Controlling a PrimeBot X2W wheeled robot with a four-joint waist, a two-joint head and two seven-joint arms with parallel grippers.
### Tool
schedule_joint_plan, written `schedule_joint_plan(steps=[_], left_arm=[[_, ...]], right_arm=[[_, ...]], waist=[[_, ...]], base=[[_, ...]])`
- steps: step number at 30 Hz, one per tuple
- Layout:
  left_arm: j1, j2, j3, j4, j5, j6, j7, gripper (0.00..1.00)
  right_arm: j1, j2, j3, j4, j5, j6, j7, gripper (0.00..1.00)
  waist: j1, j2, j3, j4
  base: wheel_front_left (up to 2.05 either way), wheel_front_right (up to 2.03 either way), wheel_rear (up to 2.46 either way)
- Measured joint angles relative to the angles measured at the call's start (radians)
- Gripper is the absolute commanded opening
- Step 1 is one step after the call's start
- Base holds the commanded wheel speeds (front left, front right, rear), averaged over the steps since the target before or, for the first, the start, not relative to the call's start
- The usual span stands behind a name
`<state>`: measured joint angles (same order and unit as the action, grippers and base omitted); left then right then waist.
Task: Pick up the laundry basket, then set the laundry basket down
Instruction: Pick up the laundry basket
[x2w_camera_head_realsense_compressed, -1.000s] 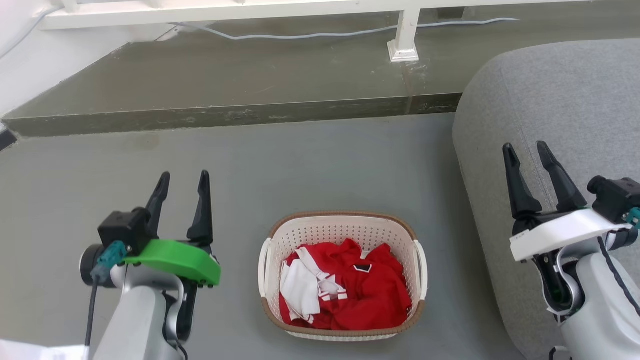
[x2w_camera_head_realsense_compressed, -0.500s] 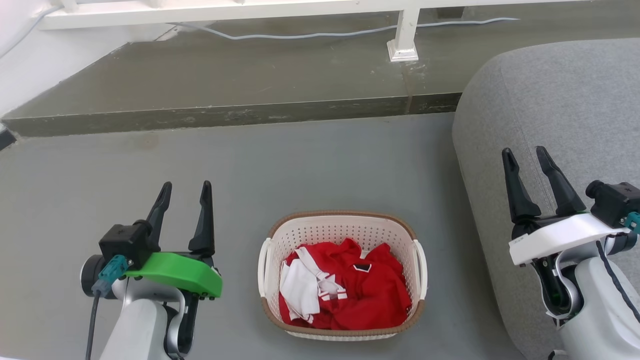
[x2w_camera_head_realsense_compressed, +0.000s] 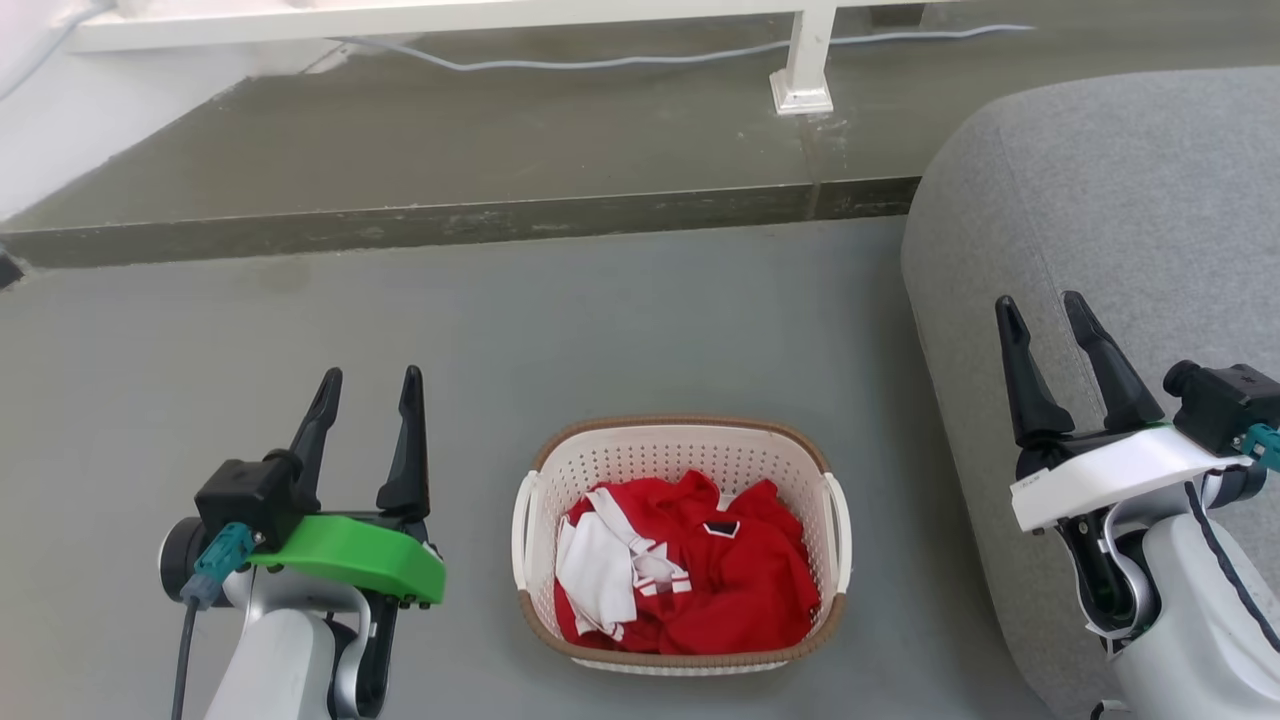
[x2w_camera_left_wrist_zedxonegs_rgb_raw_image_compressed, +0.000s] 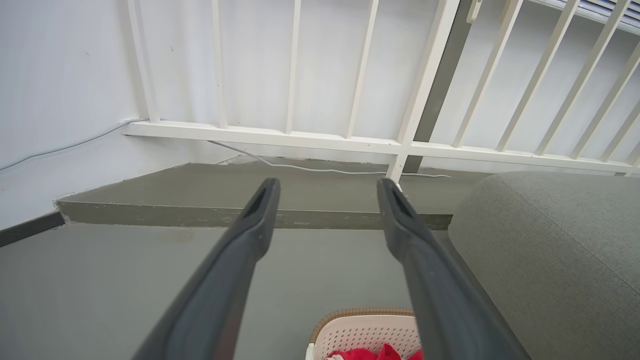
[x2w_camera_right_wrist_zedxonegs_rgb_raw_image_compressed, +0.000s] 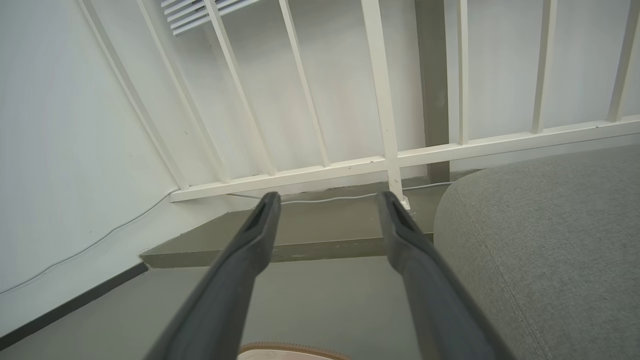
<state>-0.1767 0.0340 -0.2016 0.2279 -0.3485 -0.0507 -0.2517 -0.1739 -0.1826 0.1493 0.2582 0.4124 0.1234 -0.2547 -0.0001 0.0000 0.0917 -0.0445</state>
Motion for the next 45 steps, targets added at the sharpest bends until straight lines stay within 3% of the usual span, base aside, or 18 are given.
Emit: schedule_joint_plan(steps=[26, 45], left_arm=[[0.002, 0.001, -0.038, -0.030, 0.002, 0.016, 0.000, 1.00], [-0.149, 0.001, -0.093, 0.120, -0.003, 0.014, 0.000, 1.00]], right_arm=[[-0.010, -0.010, 0.004, -0.002, 0.027, 0.000, 0.000, 1.00], [-0.112, -0.037, 0.053, 0.103, 0.094, 0.000, 0.000, 1.00]], waist=[[0.0001, 0.0000, 0.153, -0.029], [0.0001, 0.0000, 0.355, -0.018]], base=[[0.00, 0.00, 0.00], [0.00, 0.00, 0.00]])
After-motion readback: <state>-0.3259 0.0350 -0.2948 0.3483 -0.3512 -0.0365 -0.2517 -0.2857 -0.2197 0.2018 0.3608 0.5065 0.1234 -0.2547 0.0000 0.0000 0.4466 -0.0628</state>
